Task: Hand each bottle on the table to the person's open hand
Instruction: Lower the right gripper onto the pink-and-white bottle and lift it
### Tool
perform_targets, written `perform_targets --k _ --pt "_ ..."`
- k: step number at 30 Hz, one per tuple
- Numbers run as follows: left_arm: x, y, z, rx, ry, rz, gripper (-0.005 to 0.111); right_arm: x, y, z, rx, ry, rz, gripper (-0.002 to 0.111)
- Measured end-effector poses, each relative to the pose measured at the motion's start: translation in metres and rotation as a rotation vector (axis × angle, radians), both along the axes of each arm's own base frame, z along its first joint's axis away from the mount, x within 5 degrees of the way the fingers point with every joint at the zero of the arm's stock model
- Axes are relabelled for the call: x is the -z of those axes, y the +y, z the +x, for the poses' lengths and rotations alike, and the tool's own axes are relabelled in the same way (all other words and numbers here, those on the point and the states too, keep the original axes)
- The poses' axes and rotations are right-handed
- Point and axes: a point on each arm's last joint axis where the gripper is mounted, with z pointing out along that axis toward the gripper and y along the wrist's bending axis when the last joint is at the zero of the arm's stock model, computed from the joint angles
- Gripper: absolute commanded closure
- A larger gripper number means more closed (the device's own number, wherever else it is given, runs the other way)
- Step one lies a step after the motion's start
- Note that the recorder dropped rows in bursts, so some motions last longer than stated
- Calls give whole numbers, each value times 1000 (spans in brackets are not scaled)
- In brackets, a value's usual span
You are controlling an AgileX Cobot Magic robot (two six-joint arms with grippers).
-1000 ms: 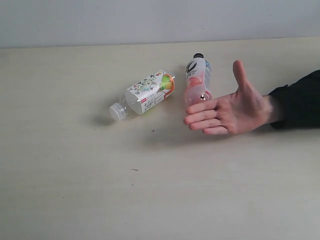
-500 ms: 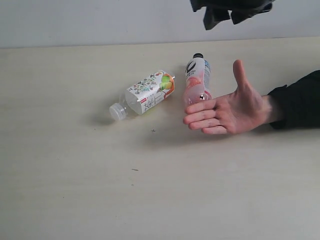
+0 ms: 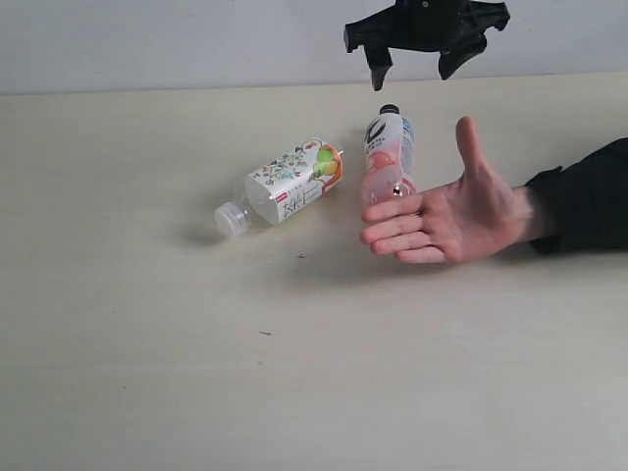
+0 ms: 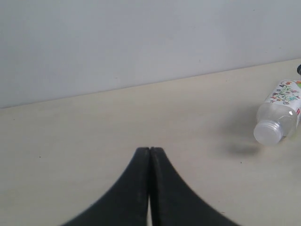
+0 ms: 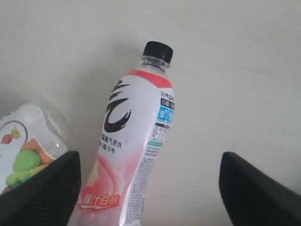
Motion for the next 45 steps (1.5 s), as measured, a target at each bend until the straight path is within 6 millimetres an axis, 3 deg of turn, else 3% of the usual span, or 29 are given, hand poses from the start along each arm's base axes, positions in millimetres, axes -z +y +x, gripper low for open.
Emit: perform_targets --k 4,11,29,35,37,39,45 --pt "0 0 0 0 0 0 106 40 9 20 -14 53 -15 20" --pt "0 0 0 0 0 0 106 90 11 27 -27 141 -53 13" --pt "0 0 0 0 0 0 106 100 11 25 -25 187 -58 14" --pt "0 0 0 0 0 0 106 119 12 24 -24 237 -66 15" --pt "0 0 0 0 0 0 106 118 12 24 -28 235 -66 20" --pt "0 0 0 0 0 0 106 117 12 24 -38 233 -68 33" --pt "0 0 0 0 0 0 106 116 12 24 -44 228 -68 88"
